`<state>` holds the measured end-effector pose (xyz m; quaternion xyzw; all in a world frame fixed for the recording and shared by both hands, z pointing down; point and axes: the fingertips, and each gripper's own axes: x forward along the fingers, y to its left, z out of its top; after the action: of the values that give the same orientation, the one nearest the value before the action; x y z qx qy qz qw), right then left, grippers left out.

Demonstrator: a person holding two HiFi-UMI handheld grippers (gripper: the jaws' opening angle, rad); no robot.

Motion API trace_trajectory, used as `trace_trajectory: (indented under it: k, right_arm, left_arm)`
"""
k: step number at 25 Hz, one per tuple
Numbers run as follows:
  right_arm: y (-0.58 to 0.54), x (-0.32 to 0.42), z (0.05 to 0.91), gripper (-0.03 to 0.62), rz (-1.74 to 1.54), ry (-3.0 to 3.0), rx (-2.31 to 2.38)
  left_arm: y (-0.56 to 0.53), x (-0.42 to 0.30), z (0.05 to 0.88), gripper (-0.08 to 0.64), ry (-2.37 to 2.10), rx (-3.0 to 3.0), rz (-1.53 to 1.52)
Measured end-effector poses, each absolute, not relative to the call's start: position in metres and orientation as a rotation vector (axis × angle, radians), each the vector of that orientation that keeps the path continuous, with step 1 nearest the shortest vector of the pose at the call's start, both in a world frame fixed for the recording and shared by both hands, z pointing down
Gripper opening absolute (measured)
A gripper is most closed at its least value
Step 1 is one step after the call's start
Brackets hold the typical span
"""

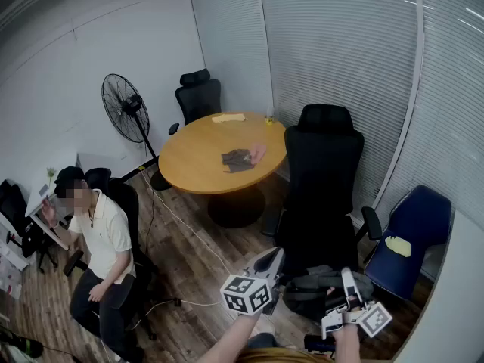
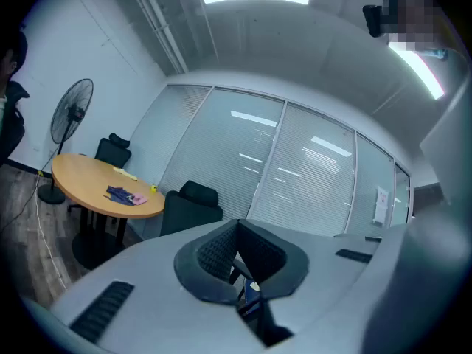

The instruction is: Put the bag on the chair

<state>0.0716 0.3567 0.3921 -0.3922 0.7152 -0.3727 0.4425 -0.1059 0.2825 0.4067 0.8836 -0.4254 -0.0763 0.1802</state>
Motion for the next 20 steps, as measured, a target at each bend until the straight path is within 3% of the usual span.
trace_trajectory:
  k: [20]
  right_arm:
    - [0.347, 0.071, 0.404, 0.0, -0.997, 1.753, -0.991]
  left_arm:
    - [0.271, -0.101, 0.416, 0.023, -1.188, 2.479, -0.21]
